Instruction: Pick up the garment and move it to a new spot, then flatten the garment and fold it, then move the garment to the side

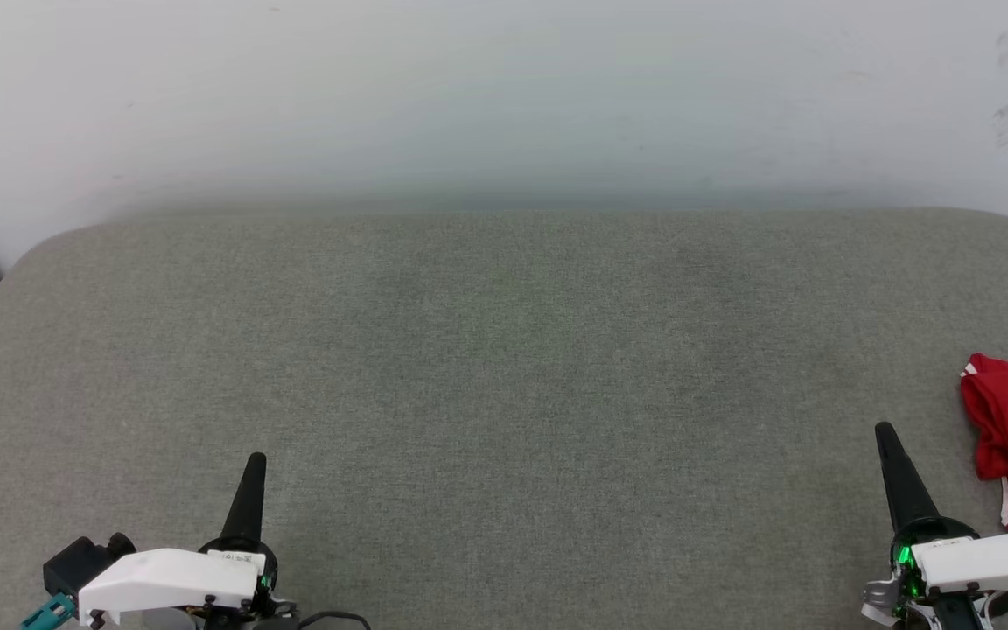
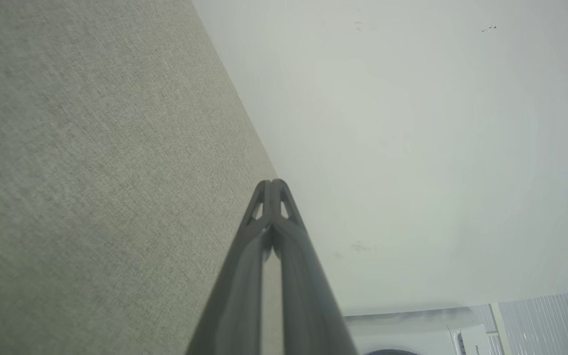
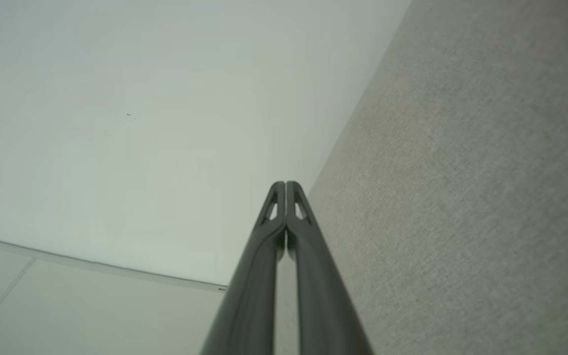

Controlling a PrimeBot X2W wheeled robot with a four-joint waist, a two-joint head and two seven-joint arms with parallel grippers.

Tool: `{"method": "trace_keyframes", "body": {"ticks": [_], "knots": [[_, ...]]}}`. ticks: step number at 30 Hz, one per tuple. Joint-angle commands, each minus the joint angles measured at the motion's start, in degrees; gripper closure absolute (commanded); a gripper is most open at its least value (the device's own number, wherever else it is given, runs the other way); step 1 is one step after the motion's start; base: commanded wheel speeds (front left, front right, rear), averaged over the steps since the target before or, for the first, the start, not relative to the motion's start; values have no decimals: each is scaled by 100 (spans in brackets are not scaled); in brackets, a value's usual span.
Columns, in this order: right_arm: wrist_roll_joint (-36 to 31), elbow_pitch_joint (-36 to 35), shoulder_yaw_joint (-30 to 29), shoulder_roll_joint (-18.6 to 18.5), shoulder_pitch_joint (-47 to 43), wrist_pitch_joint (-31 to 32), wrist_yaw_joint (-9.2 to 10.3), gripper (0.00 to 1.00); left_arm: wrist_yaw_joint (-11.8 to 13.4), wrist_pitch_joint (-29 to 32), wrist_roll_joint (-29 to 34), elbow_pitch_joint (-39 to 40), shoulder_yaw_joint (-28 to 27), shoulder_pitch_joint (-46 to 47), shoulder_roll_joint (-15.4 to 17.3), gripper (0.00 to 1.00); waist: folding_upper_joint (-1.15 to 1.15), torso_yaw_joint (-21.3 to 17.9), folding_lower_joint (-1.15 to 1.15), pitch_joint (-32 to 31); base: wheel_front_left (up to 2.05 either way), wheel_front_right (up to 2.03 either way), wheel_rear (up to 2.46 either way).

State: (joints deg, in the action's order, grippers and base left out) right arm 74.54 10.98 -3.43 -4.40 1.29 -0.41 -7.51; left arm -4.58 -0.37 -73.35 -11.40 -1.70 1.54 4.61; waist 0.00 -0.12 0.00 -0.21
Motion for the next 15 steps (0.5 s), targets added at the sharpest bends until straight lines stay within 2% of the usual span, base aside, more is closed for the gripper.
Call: {"method": "trace_keyframes", "body": {"ticks": [1, 15], "knots": [[177, -5, -19, -35, 148, 48, 2, 100, -68, 43, -178, 5, -29, 139, 14, 100, 0, 1, 0, 2, 0, 0, 0], [848, 115, -54, -20, 284, 242, 2, 100, -157, 228, -894, -95, -130, 278, -2, 100, 0, 4, 0, 14, 0, 0, 0]]}}
